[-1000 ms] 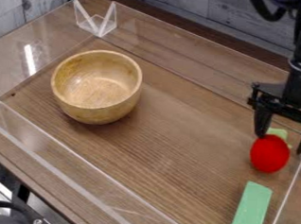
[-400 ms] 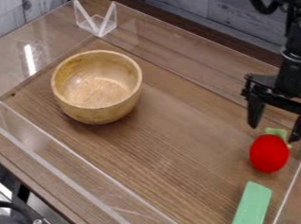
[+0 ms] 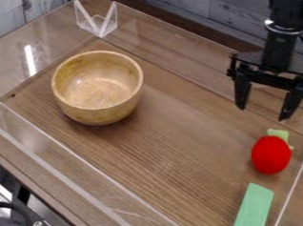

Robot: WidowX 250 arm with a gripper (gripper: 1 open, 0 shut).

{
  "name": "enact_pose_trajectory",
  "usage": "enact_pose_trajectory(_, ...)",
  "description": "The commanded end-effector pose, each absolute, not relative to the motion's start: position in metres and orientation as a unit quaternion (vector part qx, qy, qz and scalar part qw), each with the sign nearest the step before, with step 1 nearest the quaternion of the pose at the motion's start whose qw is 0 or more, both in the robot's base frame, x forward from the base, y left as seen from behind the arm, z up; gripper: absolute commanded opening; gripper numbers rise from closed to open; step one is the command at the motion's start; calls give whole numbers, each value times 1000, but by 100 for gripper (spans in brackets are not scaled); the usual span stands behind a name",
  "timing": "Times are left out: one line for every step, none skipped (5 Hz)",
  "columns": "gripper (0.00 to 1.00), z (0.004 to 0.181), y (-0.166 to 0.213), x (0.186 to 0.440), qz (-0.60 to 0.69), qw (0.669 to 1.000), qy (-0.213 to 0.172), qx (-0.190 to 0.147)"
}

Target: Move the red object to the right side of the table

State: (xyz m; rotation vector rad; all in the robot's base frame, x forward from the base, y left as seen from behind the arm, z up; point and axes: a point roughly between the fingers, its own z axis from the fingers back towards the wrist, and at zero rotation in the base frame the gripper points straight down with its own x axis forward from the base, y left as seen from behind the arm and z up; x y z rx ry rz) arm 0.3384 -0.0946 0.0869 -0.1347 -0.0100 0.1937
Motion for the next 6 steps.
enact_pose_trajectory(100, 104, -91, 334, 113, 990, -40, -74)
enact_pose_trajectory(100, 104, -97, 339, 90, 993, -35, -71)
enact_pose_trajectory(100, 104, -102, 344, 67, 995, -29, -68)
enact_pose_trajectory(100, 98, -94, 343, 67, 995, -25, -66)
enact_pose_trajectory(100, 92, -86, 341, 68, 995, -21, -64)
enact_pose_trajectory(100, 88, -86, 342, 73, 995, -18, -62)
